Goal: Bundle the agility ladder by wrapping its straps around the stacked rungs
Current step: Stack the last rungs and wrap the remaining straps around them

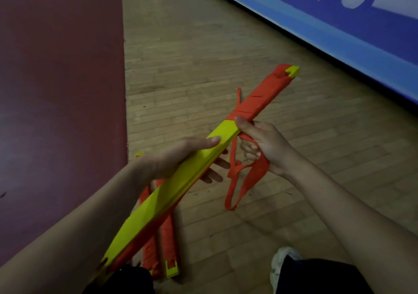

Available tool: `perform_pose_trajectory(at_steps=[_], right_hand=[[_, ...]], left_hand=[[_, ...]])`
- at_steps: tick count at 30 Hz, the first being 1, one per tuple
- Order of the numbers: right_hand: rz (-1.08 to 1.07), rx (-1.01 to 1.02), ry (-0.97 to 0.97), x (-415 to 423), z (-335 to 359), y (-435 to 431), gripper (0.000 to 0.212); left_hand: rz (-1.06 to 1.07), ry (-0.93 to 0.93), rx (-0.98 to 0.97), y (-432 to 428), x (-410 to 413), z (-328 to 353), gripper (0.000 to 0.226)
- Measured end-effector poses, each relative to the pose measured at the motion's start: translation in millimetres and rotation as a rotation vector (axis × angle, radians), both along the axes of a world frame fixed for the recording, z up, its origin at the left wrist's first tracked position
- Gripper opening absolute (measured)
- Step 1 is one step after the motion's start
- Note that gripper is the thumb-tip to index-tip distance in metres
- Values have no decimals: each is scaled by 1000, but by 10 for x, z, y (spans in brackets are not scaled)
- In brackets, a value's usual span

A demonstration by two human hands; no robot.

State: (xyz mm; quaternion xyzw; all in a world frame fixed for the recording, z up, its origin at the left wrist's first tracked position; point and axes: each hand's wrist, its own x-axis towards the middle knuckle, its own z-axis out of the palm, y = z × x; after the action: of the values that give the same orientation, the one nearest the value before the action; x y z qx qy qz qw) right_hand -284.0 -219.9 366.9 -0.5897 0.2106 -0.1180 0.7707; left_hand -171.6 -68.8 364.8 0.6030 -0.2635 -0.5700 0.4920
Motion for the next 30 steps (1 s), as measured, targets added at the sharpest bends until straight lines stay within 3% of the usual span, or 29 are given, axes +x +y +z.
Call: perform_pose_trajectory(at_steps=[2, 6, 11, 16, 25, 30], right_hand=[[24, 12, -27, -5, 8, 13, 31], [40, -40, -48, -1, 25, 9, 31], [101, -233, 25, -47, -1, -42, 26], [221, -224, 77, -108, -36, -71, 22], [132, -219, 171, -110, -129, -42, 17], [94, -471, 231, -66, -196, -19, 24]], left_hand=[[-32, 134, -34, 52, 31, 29, 31], [-46, 209, -72, 95, 66, 59, 27], [-58, 125, -79, 96, 105, 9, 24], [9, 61, -48, 93, 119, -16, 25], [173, -21, -23, 37, 152, -71, 16], [219, -211, 38, -3, 99, -117, 13]])
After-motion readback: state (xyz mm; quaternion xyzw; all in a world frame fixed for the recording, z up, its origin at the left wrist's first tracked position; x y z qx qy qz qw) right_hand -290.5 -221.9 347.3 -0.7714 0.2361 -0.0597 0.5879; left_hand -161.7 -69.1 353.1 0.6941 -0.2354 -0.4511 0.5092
